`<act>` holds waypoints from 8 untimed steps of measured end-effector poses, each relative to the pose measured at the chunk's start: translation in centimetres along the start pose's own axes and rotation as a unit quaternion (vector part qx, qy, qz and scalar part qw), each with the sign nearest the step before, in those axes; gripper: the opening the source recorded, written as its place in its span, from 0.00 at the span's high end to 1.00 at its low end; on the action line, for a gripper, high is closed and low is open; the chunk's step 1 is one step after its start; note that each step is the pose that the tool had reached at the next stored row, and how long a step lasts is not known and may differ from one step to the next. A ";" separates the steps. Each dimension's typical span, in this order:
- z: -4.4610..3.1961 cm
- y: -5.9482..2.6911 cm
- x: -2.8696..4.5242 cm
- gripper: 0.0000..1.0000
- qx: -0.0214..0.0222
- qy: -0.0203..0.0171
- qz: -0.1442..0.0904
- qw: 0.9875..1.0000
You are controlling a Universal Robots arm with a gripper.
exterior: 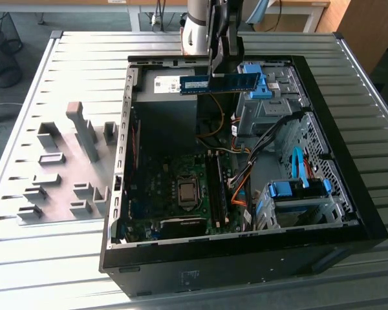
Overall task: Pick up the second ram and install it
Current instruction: 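Insert the second ram into the second slot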
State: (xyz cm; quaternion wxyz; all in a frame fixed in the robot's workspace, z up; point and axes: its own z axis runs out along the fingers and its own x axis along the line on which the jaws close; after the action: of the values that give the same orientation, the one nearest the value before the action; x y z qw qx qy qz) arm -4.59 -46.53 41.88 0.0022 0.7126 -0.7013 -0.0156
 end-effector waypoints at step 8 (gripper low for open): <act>0.05 -0.01 0.00 0.86 0.001 0.000 0.045 0.999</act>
State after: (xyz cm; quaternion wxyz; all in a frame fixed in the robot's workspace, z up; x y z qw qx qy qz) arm -4.58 -46.53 41.83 0.0023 0.6802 -0.7329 -0.0149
